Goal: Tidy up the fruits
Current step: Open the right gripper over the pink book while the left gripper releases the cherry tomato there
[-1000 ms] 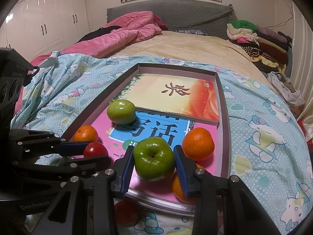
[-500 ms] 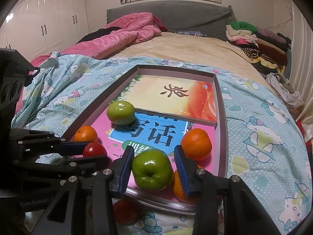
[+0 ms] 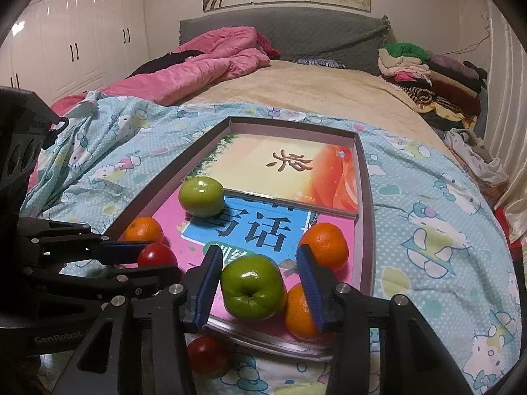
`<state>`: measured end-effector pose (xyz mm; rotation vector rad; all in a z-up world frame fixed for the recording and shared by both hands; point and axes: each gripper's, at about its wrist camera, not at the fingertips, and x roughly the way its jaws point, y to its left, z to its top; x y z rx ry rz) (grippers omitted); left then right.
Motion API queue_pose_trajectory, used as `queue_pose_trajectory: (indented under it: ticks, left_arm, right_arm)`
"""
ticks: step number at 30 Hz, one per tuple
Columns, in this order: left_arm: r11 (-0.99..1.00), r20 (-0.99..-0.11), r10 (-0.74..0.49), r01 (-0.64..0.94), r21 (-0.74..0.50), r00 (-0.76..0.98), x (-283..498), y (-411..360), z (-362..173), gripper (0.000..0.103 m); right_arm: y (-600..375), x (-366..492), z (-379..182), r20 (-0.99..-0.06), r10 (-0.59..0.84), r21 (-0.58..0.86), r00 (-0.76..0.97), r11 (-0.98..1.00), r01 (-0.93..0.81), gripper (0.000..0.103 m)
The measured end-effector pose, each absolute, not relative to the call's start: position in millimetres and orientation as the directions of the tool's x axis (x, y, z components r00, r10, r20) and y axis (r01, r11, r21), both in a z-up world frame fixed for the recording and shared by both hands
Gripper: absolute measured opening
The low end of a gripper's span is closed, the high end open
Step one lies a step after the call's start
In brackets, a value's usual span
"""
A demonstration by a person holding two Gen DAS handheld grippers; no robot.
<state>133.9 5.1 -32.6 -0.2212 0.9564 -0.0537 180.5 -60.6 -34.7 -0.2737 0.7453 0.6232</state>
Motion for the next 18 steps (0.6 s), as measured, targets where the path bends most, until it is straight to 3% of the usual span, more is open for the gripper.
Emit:
queue_pose_trajectory:
  ticks: [18]
  left_arm:
    - [0.972,-0.781,-0.158,-0.045,-0.231,0.604,128.9,7.0,-22.9,0.037]
  right_arm:
    - [-66.2,185.0,-32.2,-0.694,0.448,0.027,0.564,0.799,-0.601,0.056]
